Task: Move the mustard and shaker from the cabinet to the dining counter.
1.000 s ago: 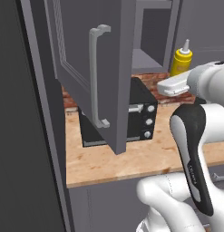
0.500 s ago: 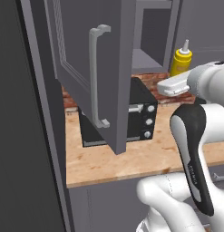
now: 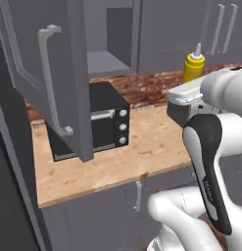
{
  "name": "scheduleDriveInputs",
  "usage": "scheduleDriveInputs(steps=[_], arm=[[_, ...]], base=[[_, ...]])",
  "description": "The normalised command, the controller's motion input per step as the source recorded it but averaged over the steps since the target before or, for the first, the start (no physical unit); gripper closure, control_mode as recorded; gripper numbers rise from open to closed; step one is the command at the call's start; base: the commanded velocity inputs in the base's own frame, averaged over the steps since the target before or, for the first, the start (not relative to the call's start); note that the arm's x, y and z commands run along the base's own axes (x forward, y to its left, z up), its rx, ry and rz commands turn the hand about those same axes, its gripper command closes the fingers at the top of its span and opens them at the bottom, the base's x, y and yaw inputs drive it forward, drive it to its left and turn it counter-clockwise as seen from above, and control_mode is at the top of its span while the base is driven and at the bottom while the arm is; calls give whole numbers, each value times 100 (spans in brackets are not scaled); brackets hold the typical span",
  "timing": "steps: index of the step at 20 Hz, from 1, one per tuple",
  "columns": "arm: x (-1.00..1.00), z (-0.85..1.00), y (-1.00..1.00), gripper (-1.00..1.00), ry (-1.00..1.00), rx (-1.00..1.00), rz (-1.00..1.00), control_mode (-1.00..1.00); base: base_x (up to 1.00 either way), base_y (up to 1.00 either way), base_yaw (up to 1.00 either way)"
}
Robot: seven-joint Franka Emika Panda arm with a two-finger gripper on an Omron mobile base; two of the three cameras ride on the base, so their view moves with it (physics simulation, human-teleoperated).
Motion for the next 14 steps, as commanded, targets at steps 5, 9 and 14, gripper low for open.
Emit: scheduleDriveInputs(steps=[5,9,14], arm=[[0,0,0,100,0,0,0,100],[0,0,0,100,0,0,0,100],[0,0,0,100,0,0,0,100]], base=[[0,-28,-91],[0,-6,-98],[0,-1,-99]])
